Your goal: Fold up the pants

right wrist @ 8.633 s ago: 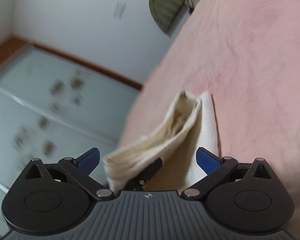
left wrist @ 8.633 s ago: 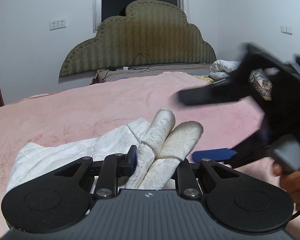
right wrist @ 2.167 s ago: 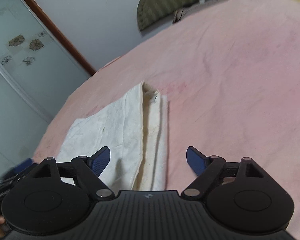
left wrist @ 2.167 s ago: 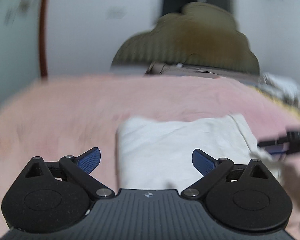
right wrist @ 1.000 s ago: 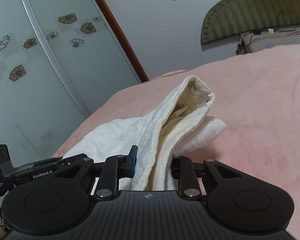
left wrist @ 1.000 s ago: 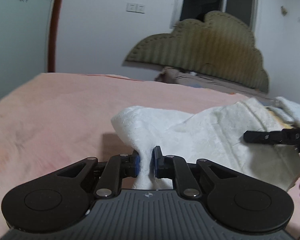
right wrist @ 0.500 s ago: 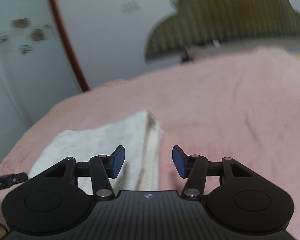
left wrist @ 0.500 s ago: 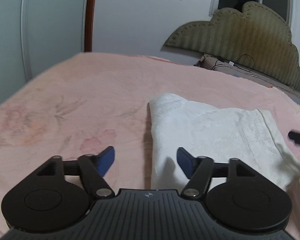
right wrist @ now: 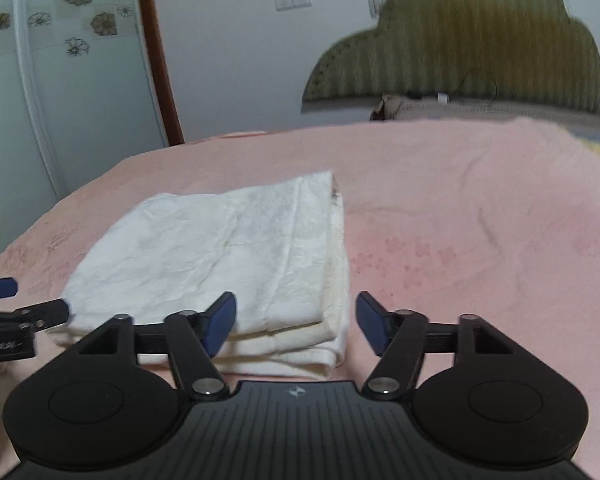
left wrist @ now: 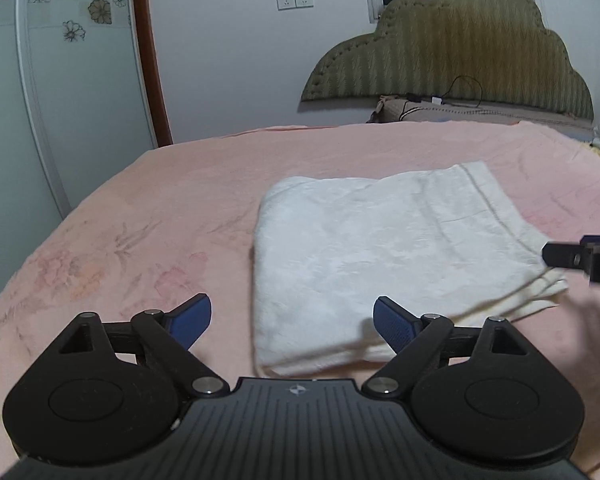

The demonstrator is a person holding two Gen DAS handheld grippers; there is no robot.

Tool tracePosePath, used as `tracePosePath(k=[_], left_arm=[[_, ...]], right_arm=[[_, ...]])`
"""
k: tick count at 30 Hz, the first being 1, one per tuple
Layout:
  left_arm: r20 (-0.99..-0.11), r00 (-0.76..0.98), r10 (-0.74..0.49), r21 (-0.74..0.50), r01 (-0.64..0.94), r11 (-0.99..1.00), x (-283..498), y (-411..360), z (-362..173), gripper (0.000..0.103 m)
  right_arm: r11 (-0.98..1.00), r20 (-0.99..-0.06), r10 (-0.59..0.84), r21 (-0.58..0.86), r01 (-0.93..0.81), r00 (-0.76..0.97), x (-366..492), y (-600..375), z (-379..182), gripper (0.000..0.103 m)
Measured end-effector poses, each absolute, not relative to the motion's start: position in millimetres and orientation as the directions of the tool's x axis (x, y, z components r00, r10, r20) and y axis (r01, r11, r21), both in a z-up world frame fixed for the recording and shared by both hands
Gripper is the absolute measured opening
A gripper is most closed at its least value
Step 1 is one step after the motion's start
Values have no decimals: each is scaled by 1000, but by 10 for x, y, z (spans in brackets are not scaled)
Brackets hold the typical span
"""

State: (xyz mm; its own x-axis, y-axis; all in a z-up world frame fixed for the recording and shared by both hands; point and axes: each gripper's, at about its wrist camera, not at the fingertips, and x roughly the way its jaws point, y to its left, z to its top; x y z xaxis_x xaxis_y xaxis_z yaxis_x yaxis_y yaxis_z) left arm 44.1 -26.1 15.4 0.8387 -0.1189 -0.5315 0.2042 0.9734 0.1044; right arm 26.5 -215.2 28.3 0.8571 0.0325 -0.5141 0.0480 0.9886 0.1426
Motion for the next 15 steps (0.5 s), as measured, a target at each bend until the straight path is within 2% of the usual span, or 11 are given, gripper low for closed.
tracePosePath(k=[2,3,6,10,12,14,15], left_arm=[[-550,825,-133,73,206,976,385,-280,154,92],[-558,817,-143,59,211,976,361,-283,151,92],[-575,806,-138,60,210,976,300,-297,125,93],[-595,796,-109,79,193,978,231,-278,67,93],[-608,787,-105,70,184,980,206,-242,47,95],[-610,787,-92,71,171,983,173,-212,24,98],[-609,789,-84,76,164,983,161,-201,11,98]], right_arm=[[990,-512,51,136,23,857,151,-2014,313,91],[990,-516,66,140,8,854,110,-1964,316,92],[992,-563,73,124,-4,823,61,-1829,318,93],[1000,-628,17,20,-5,778,-14,-1623,369,93],[999,-643,39,-1,-52,765,-100,-1522,425,93],[989,-628,148,97,-111,764,-209,-1519,526,93],[961,-605,264,234,-149,751,-246,-1581,589,93]])
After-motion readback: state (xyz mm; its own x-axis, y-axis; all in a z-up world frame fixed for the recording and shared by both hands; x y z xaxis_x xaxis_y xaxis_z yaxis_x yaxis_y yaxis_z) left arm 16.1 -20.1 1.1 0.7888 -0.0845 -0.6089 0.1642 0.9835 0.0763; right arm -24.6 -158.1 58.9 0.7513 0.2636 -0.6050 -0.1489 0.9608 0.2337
